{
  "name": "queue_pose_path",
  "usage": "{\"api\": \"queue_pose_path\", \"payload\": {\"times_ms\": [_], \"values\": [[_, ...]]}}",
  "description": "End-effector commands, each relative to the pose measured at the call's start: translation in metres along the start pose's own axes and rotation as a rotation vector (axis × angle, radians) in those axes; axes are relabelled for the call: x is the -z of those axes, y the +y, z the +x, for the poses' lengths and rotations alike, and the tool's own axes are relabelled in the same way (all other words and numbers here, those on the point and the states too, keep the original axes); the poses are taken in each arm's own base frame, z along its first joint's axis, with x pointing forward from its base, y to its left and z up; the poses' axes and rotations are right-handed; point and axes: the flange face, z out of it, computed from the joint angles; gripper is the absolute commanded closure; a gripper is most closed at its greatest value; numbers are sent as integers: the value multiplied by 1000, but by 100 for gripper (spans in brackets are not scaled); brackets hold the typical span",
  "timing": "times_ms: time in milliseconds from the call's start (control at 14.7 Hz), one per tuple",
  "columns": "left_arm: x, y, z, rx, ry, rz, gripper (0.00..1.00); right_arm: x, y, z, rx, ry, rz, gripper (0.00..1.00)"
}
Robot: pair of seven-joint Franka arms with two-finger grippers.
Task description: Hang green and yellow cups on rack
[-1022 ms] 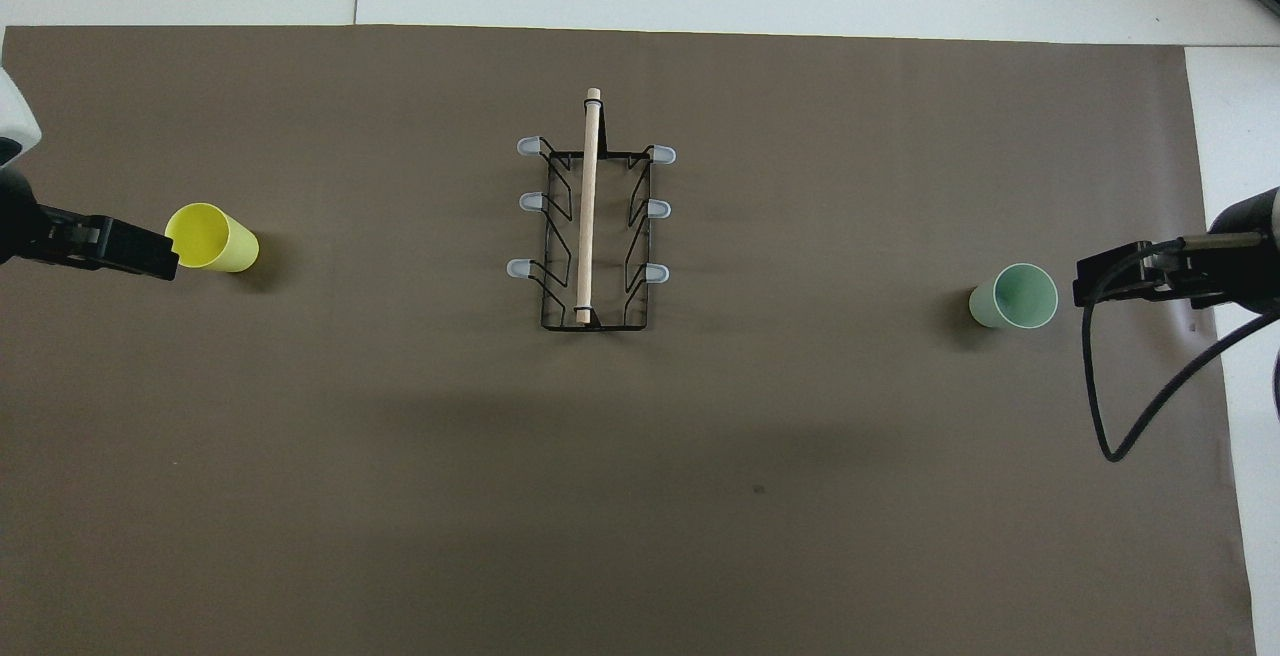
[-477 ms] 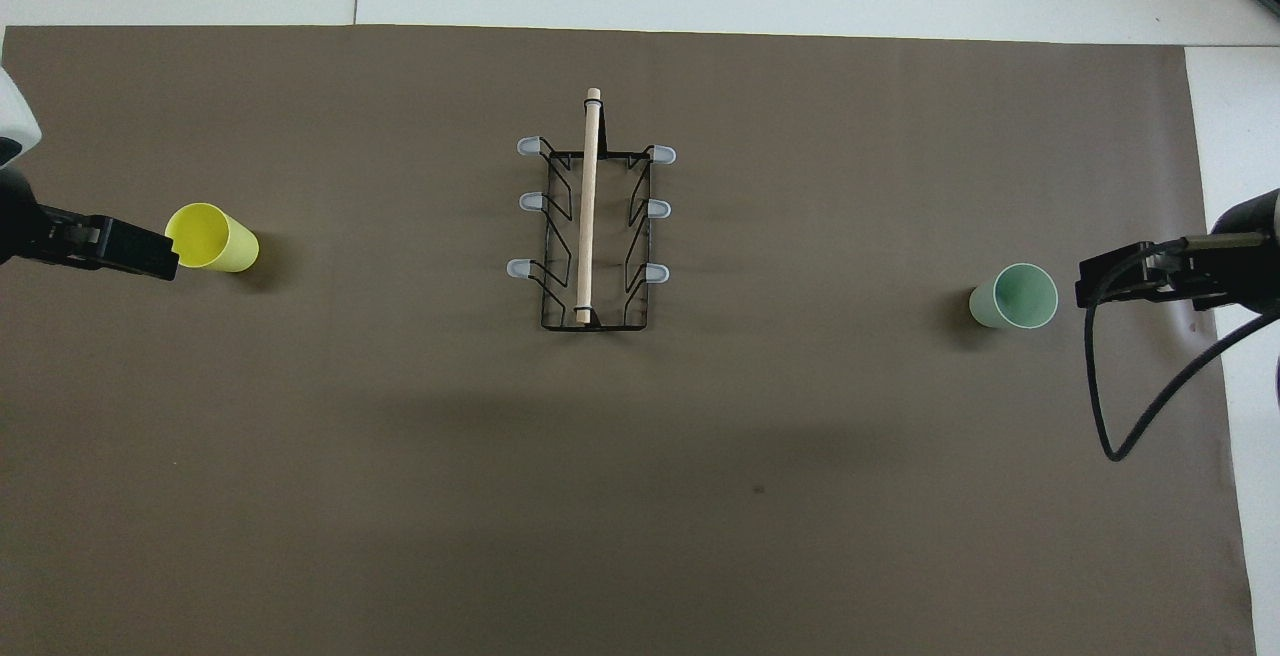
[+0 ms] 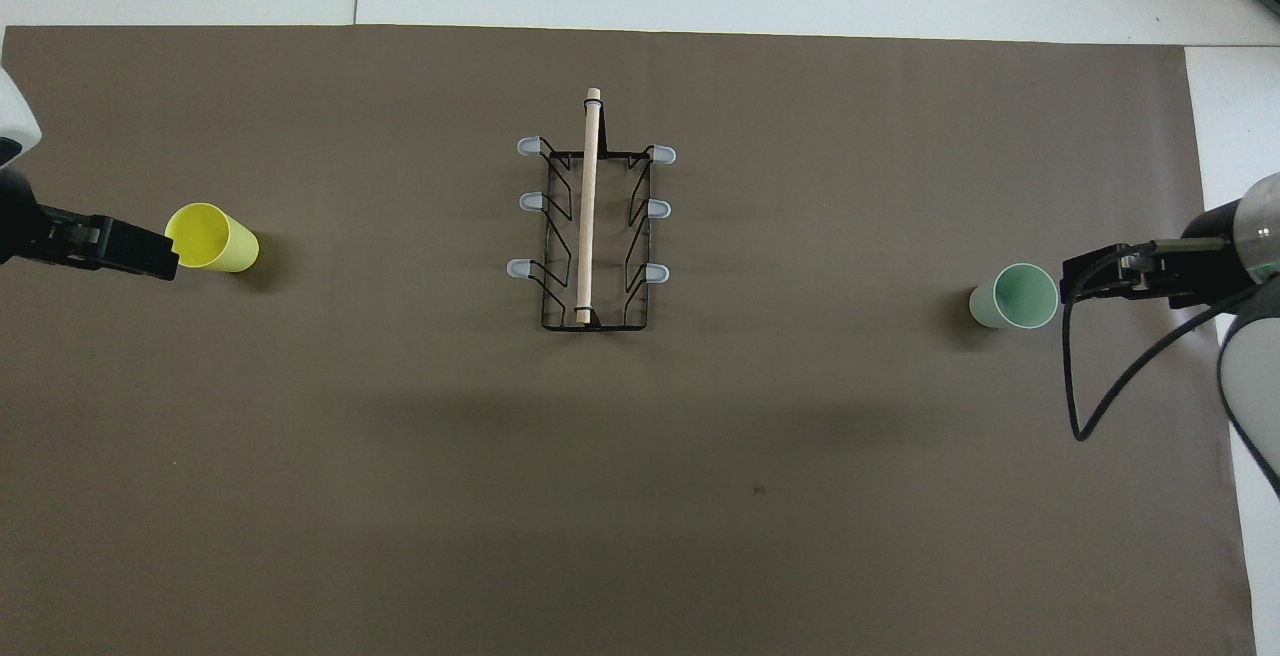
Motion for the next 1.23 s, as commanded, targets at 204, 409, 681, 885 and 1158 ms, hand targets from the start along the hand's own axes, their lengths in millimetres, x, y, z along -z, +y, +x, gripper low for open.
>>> {"api": "queue_pose_path", "payload": {"times_ms": [204, 409, 681, 885, 1158], "values": [[1, -1, -10, 0, -7, 9, 0, -76, -9, 76, 44, -78, -109, 0], [1, -1, -10, 0, -7, 9, 0, -113, -29, 93, 255, -139, -134, 0], [1, -1, -10, 0, -7, 9, 0, -157, -64, 93, 668, -248, -314, 0], [1, -1, -10, 0, -7, 9, 0, -197, -101, 89, 936, -363, -433, 0], [1, -1, -10, 0, -7, 9, 0, -235, -100, 84, 1269, -527, -499, 0]]}}
